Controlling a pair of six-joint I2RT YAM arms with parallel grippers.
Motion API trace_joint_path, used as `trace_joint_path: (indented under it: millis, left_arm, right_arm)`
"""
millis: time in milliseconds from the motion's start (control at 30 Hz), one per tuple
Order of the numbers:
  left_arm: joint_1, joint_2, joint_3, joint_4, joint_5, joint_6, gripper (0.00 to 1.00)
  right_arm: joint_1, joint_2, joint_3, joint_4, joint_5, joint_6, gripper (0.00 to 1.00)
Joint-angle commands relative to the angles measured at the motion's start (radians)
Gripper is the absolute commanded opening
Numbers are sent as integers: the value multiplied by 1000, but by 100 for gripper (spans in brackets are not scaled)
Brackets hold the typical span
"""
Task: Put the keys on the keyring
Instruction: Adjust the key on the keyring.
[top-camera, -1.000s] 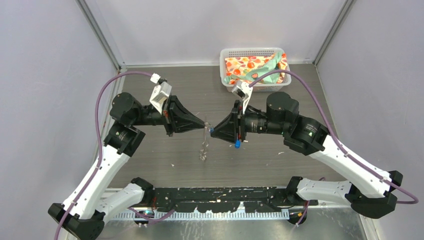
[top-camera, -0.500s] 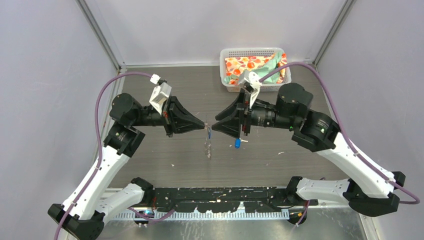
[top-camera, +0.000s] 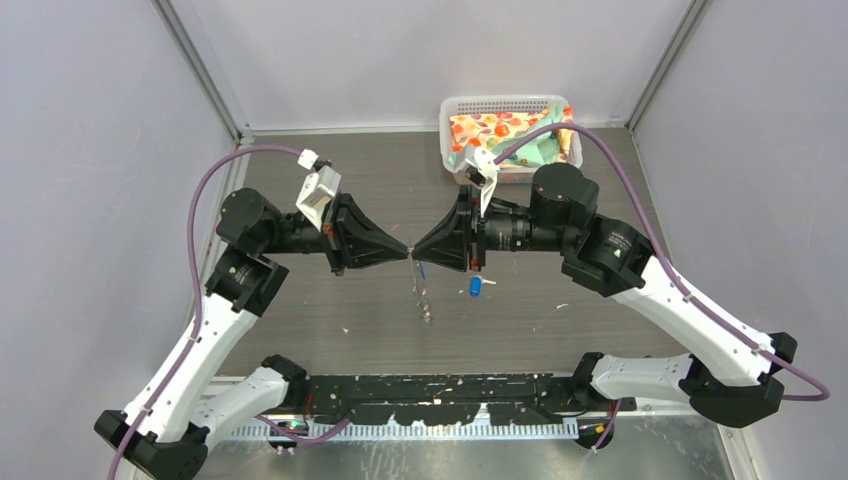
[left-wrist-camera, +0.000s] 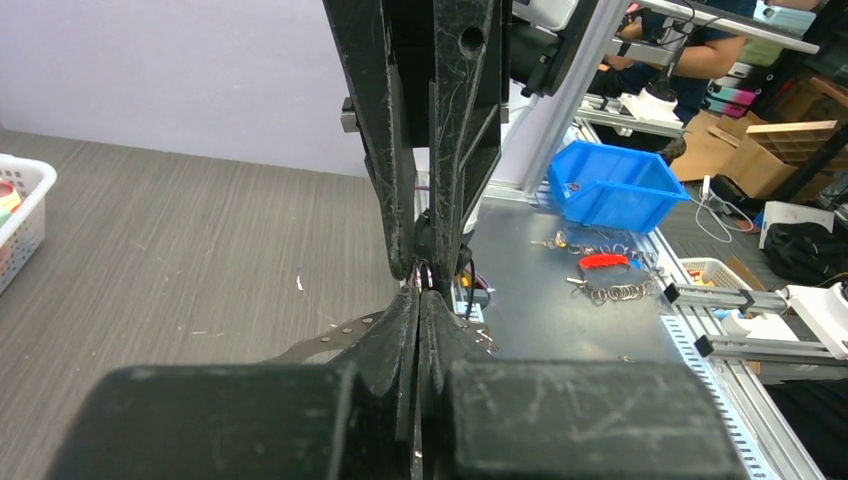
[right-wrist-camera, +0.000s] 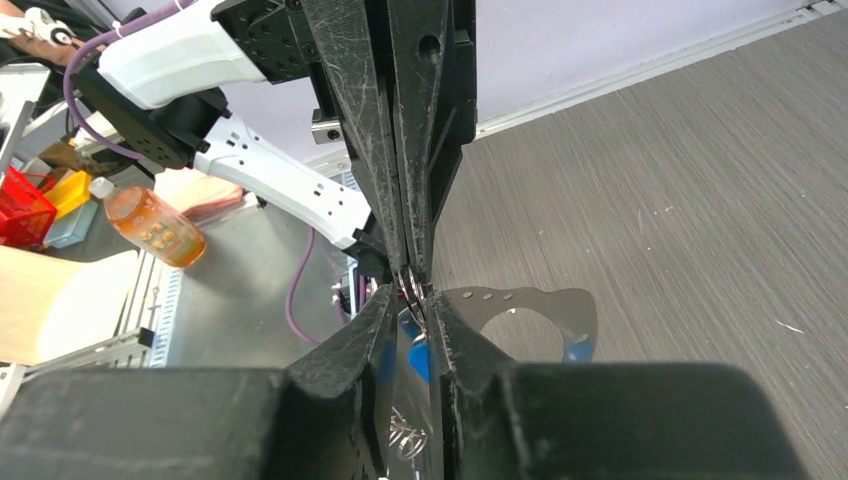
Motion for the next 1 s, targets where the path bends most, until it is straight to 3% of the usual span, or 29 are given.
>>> trace_joint_path:
  millis: [0, 100, 200, 367, 467, 533, 967]
  left_arm:
    - [5, -17, 8, 56, -4, -11, 0]
    - [5, -17, 10, 55, -6, -10, 0]
    - [5, -18, 11, 53, -6, -10, 0]
    - [5, -18, 7, -11, 17, 59, 1]
    - [5, -5, 23, -180, 50, 192, 33]
    - [5, 15, 47, -254, 94, 263, 41]
    - [3, 99, 197, -642, 253, 656, 28]
  right_arm:
    - [-5, -1, -12, 76, -39, 28, 22]
    - [-4, 0, -21, 79, -46, 31, 15]
    - [-6, -5, -28, 79, -40, 32, 2]
    - [-18, -3, 8, 16, -23, 33, 1]
    - [-19, 48, 90, -113, -32, 18, 1]
    - [-18, 84, 148, -184, -56, 12, 1]
    - [-19, 264, 405, -512, -166, -51, 1]
